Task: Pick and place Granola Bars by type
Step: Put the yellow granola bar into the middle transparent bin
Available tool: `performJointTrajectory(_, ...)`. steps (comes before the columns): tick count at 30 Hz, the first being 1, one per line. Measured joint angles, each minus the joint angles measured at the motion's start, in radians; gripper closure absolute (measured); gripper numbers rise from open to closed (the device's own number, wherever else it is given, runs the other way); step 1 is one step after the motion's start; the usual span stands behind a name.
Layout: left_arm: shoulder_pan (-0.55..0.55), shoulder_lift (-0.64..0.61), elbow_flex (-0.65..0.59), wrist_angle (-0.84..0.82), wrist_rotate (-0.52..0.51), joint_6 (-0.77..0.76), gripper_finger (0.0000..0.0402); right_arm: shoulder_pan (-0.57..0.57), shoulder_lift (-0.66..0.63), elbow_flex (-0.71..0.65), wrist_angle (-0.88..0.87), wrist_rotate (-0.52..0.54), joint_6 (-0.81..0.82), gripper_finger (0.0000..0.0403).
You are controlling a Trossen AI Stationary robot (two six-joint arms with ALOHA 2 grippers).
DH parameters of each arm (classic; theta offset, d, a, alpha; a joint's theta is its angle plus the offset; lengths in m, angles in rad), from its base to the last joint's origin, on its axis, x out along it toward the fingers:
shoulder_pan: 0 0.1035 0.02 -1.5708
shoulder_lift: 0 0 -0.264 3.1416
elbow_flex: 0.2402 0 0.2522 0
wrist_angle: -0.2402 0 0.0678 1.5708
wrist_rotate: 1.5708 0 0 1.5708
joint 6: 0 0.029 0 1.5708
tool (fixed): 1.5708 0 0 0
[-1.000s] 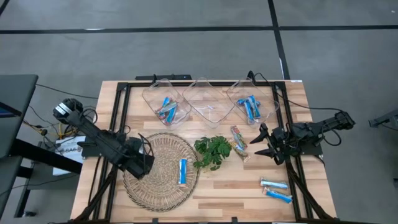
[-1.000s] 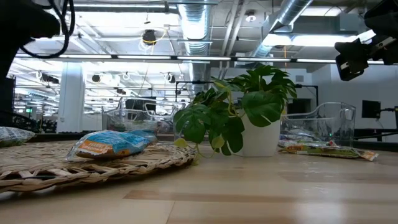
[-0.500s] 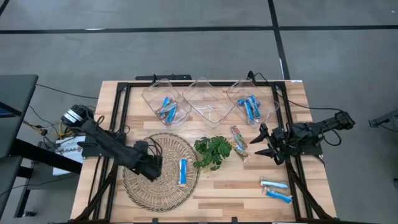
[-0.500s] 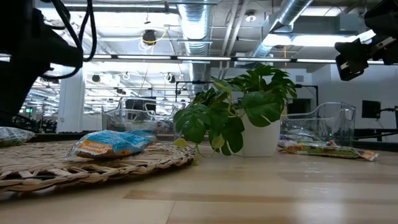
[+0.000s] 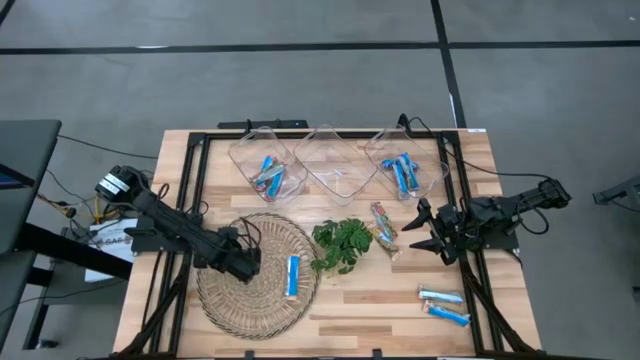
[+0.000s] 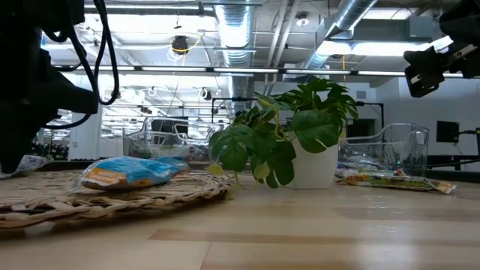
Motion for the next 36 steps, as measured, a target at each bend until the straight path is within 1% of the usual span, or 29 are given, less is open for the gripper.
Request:
performJointTrajectory(8, 0.01, -0.005, -0.006, -0.006, -0.013, 0.019, 0.027, 0.0, 0.0, 0.0, 0.0, 0.0, 0.0, 0.0171)
performJointTrajectory(10, 0.01, -0.005, -0.006, -0.006, -0.016, 0.028, 0.0284, 0.0, 0.0, 0.0, 0.0, 0.0, 0.0, 0.0171)
performJointTrajectory(16, 0.01, -0.006, -0.005, 0.0, -0.031, 0.047, 0.0343, 0.0, 0.0, 0.0, 0.0, 0.0, 0.0, 0.0171)
performJointTrajectory(18, 0.01, -0.007, -0.005, 0.005, -0.037, 0.06, 0.0355, 0.0, 0.0, 0.0, 0.0, 0.0, 0.0, 0.0171)
performJointTrajectory(21, 0.009, -0.016, -0.004, 0.012, -0.057, 0.071, 0.0363, 0.0, 0.0, 0.0, 0.0, 0.0, 0.0, 0.0171)
performJointTrajectory(26, 0.001, -0.035, 0.036, 0.032, -0.164, 0.119, 0.0366, 0.0, 0.0, 0.0, 0.0, 0.0, 0.0, 0.0171)
performJointTrajectory(30, -0.006, -0.062, 0.06, 0.084, -0.254, 0.204, 0.0366, 0.0, 0.0, 0.0, 0.0, 0.0, 0.0, 0.0171)
performJointTrajectory(33, -0.012, -0.091, 0.063, 0.173, -0.336, 0.303, 0.0366, 0.0, 0.0, 0.0, 0.0, 0.0, 0.0, 0.0171)
performJointTrajectory(36, -0.012, -0.114, 0.063, 0.291, -0.441, 0.445, 0.0366, 0.0, 0.0, 0.0, 0.0, 0.0, 0.0, 0.0171)
